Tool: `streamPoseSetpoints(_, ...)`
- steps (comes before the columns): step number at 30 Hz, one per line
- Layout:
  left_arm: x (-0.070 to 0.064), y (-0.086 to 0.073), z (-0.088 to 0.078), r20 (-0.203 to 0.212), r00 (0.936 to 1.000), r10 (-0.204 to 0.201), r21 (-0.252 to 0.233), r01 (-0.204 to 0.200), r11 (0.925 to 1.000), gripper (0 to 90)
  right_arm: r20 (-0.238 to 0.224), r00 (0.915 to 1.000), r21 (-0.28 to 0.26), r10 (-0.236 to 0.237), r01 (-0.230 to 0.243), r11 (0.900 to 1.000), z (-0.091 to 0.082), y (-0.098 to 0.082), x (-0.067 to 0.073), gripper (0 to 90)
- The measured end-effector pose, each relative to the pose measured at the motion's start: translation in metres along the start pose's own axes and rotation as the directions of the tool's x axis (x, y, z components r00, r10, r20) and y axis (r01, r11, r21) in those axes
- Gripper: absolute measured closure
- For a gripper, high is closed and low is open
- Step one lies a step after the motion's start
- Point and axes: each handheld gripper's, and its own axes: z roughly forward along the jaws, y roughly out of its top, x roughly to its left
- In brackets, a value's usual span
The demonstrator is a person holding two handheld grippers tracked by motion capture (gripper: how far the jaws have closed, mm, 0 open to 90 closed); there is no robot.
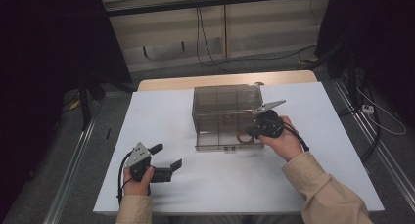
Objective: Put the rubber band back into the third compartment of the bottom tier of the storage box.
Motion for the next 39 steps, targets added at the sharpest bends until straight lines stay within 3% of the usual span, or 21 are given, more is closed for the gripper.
streamPoseSetpoints(39,-0.0001,-0.0001,0.0005,0.0,1.0,0.0,0.001,0.0,1.0,3.1,0.044,0.9989,0.008,0.013,-0.014,1.0,0.006,0.0004,-0.0082,86.5)
